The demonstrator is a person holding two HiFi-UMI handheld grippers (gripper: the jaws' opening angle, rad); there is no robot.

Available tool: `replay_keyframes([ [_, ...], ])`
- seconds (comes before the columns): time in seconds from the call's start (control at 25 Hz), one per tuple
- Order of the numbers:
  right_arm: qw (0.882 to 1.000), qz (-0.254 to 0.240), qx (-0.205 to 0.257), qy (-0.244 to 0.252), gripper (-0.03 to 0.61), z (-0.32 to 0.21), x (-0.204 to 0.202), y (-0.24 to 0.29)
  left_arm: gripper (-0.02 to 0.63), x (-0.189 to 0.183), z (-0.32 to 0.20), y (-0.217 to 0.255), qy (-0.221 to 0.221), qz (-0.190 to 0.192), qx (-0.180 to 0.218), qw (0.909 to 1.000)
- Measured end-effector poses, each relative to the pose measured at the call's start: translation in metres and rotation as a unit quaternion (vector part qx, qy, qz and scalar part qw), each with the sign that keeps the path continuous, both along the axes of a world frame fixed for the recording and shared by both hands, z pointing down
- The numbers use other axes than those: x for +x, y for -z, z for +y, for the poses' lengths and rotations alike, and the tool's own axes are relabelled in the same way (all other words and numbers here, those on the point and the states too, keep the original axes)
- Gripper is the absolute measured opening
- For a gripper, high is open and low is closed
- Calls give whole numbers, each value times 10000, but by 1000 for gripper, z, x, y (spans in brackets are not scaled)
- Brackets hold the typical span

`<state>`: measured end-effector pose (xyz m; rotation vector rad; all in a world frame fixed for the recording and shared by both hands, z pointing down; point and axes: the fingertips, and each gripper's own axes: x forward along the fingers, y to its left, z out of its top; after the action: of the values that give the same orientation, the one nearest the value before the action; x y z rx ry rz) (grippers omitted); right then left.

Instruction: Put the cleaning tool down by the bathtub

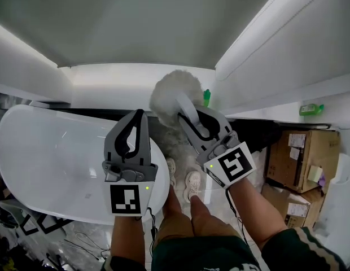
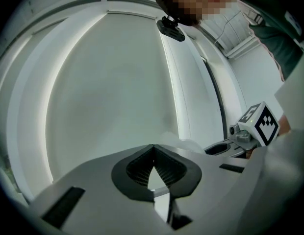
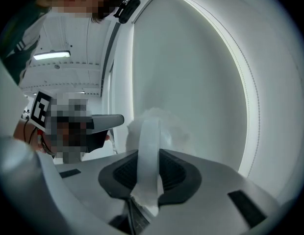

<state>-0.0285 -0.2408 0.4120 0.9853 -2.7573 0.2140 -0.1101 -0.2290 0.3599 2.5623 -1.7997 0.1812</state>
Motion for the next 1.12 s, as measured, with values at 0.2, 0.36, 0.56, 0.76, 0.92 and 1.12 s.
replay_keyframes([
  [0.2,9997,190,-171,-7,94,-16,-24,-32,6,-19,-9,-20,9,-23,-18,10000],
  [0.36,9988,320,-376,-48,94,-27,-28,-62,6,-20,-15,-30,-26,24,-31,10000],
  [0.56,9963,736,-440,65,92,-41,-43,-97,6,-30,-20,-42,-34,35,-141,9999],
  [0.76,9948,840,-562,108,94,-50,-47,-123,6,-37,-25,-52,36,120,-178,9998],
  [0.92,9933,898,-722,90,94,-61,-58,-149,6,-52,-30,-70,95,131,-258,9995],
  [1.12,9905,1055,-869,166,94,-77,-65,-186,6,-62,-35,-91,167,145,-284,9994],
])
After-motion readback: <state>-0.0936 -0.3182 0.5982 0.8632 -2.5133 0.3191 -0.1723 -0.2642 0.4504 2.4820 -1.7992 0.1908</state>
